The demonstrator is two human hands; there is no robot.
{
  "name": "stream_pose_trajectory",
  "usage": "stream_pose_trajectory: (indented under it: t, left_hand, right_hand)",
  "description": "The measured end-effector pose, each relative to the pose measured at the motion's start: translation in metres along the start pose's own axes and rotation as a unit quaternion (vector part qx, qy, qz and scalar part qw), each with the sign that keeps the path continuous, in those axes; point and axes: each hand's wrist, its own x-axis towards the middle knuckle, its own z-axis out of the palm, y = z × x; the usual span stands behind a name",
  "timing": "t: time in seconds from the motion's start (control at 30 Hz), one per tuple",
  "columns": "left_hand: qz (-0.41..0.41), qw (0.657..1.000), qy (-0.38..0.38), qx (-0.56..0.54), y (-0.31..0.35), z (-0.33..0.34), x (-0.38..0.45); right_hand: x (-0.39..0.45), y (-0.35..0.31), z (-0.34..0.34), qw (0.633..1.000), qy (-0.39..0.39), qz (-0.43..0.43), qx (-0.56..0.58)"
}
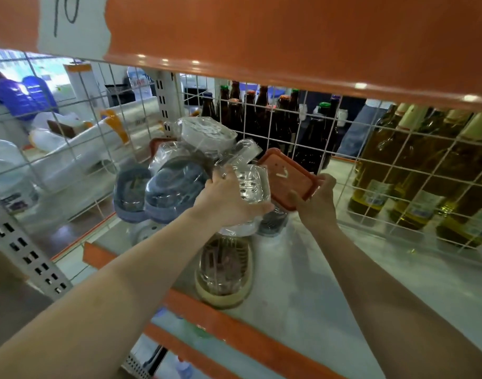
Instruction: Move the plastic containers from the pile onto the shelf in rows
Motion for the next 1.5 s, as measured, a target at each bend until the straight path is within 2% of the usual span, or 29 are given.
stream_pose_trajectory:
  t: [0.2,0.4,0.7,0.83,1.1,1.3,1.5]
  left_hand:
    - [0.001,1.000,0.002,0.021,-0.001,-0.003,-0.007]
    - [-0.018,0.999,-0.005,0.028,0.004,0.000,-0.014]
    - [-0.023,0.998,0.058,-0.003,0.002,0.008,-0.019]
    - [0.002,0.996,0.073,-0.048,-0.006,0.008,-0.028]
    - [0.064,0.993,0.096,-0.029,-0.003,0.014,-0.049]
    - [0.109,0.989,0.092,-0.042,0.028,0.025,-0.061]
    - [0.170,0.981,0.069,-0.053,0.091,0.056,-0.097]
  right_hand:
    - [0.005,-0.003,-0.006,0.997,-0.062,0.040,0.039]
    - [0.003,-0.002,-0.003,0.993,-0.048,0.101,0.042]
    - [-0.016,-0.001,-0.006,0.989,-0.070,0.116,0.062]
    - [-0.031,0.004,-0.008,0.989,-0.040,0.113,0.082]
    - [-0.062,0.010,-0.026,0.994,0.051,0.091,0.016]
    - [-0.089,0.027,-0.087,0.992,0.092,0.086,0.013]
    - [-0.127,0.052,-0.173,0.981,0.157,0.116,-0.022]
